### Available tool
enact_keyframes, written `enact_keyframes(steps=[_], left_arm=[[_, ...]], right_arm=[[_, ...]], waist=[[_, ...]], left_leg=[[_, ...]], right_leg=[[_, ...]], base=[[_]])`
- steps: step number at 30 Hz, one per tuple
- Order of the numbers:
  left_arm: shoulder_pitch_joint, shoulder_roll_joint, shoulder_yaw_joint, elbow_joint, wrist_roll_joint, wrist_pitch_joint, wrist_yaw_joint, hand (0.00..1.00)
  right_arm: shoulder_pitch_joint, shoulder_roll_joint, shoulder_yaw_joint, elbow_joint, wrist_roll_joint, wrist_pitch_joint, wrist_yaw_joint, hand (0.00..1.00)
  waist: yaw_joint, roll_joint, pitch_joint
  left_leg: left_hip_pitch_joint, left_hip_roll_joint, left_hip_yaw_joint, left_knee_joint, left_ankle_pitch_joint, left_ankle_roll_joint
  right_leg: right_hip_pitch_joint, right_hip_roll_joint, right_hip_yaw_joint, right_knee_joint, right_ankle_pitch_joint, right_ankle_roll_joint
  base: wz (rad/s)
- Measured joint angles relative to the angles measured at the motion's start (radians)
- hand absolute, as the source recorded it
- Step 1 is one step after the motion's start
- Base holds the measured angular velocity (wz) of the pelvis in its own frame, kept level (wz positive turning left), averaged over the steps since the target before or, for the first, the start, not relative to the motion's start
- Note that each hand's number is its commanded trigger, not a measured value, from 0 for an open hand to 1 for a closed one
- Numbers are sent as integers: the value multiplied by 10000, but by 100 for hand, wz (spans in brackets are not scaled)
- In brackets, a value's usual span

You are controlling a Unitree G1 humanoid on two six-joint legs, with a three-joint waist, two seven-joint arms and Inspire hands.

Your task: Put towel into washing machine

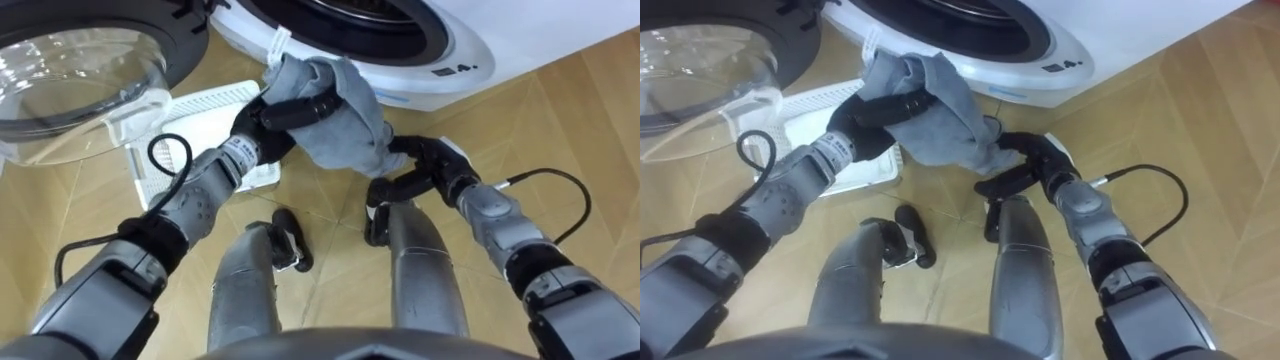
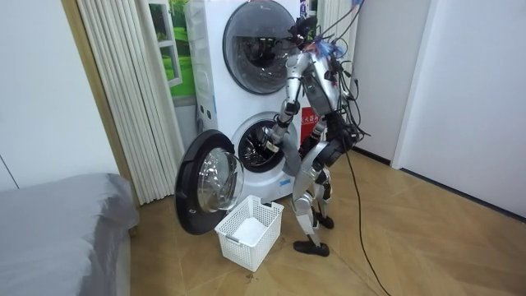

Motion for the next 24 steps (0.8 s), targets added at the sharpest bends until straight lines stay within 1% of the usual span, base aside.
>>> enact_keyframes(steps=[2, 4, 8, 10, 12, 14, 15, 19, 20, 22, 24], left_arm=[[-2, -13, -5, -32, -132, 7, -38, 100], [-1, -100, -1, -33, -162, 59, -61, 100], [-4, -252, 32, -35, -165, 132, -130, 100], [-10, -321, 128, -119, -248, 150, -130, 100], [-15, -366, 162, -196, -607, 183, -131, 100], [-26, -569, 290, -203, -1031, 204, -131, 100], [-26, -633, 300, -203, -1175, 204, -131, 100], [-49, -1190, 469, -204, -1560, 178, -129, 100], [-51, -1243, 481, -203, -1658, 175, -126, 100], [-67, -1389, 492, -204, -2268, 113, -74, 100], [-155, -1492, 514, -209, -2468, 103, 82, 100]], right_arm=[[-22, 5, -1, 7, -107, 1, 6, 0], [4, 8, -6, 17, -377, 14, 7, 0], [83, 63, -55, 47, -373, 44, 8, 0], [130, 181, -258, 45, -381, 45, 28, 0], [137, 286, -376, 22, -378, 45, 38, 0], [117, 452, -418, 21, -208, 41, 42, 0], [114, 477, -435, 21, -122, 41, 43, 0], [106, 606, -521, 62, 463, 42, 28, 0], [99, 618, -520, 63, 540, 42, 2, 0], [70, 757, -525, 62, 650, 42, -266, 0], [50, 846, -567, 62, 655, 43, -504, 0]], waist=[[-13, 2, -2], [-14, 3, -3], [-26, 0, -6], [-75, -9, -11], [-146, -20, -24], [-293, -27, -28], [-312, -37, -34], [-406, -122, -83], [-435, -141, -92], [-582, -213, -135], [-630, -272, -171]], left_leg=[[16, -7, 0, 4, 5, -6], [18, -8, -9, 11, 20, -20], [17, -8, -20, 34, 31, -23], [17, -10, -28, 43, 32, -23], [19, -8, -37, 62, 33, -22], [17, 5, -94, 143, 34, -22], [16, 6, -97, 194, 34, -22], [16, 32, -125, 262, 33, -22], [16, 30, -131, 269, 34, -22], [19, 57, -161, 292, 34, -23], [25, 103, -189, 292, 34, -22]], right_leg=[[6, 2, 4, 9, 0, 0], [10, 12, 6, 7, 2, -3], [16, 21, 17, -17, 3, -6], [15, 20, 27, -14, 3, -6], [25, 18, 17, -7, 4, -7], [85, 15, -32, -9, 5, -8], [88, 17, -31, -12, 5, -8], [141, 40, -19, 22, 6, -7], [143, 40, -19, 30, 6, -7], [176, 66, -31, 24, 16, -24], [220, 120, -52, -37, 52, -30]], base=[[0], [0], [0], [0], [0], [4], [0], [0], [0], [0], [-2]])
